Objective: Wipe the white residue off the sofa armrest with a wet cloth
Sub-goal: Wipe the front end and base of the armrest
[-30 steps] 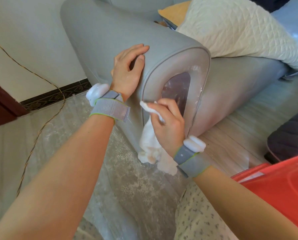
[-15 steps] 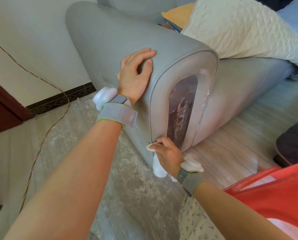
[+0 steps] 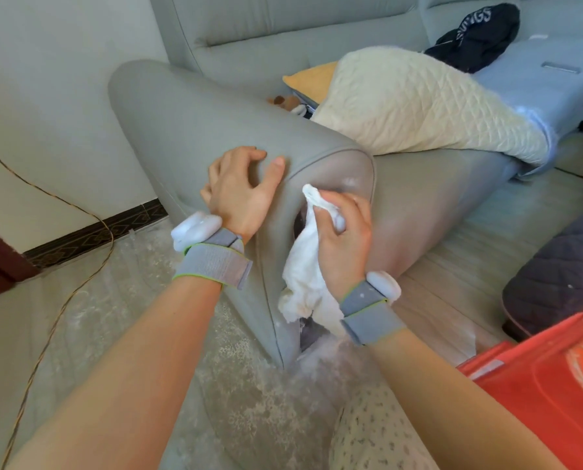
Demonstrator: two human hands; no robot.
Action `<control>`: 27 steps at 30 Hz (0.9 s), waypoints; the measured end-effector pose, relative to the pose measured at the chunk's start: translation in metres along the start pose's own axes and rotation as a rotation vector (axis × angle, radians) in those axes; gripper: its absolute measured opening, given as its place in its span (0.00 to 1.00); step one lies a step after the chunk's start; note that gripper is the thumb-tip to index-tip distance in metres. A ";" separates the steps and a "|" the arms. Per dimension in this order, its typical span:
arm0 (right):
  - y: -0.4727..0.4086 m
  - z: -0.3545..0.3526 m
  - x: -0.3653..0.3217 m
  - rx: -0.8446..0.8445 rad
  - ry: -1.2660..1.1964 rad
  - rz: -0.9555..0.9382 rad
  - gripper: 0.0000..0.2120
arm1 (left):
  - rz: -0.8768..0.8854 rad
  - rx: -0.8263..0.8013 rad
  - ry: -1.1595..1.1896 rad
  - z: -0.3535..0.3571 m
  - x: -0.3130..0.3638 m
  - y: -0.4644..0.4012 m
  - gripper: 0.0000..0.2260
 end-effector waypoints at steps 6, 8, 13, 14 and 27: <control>-0.006 0.026 -0.002 0.069 0.171 -0.302 0.09 | -0.014 0.117 -0.146 0.011 0.008 0.002 0.20; -0.011 0.025 0.004 0.065 0.179 -0.343 0.08 | 0.051 0.180 -0.202 0.014 0.013 0.005 0.25; -0.039 0.011 0.039 0.086 0.060 -0.040 0.02 | 0.275 0.179 -0.376 0.027 0.026 0.001 0.21; -0.045 0.008 0.047 0.105 0.037 0.018 0.03 | 0.302 0.178 -0.426 0.031 0.026 -0.001 0.21; -0.056 -0.008 0.073 0.208 -0.178 0.389 0.16 | 0.289 0.182 -0.555 0.035 0.026 -0.003 0.18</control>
Point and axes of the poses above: each hand's wrist, its own y-axis away from the middle knuckle, its own z-axis out of the palm, x = y × z, the point moved 5 cm from there along -y, towards the middle knuckle, and after that the axes turned 12 degrees about y, right-handed, at the moved point
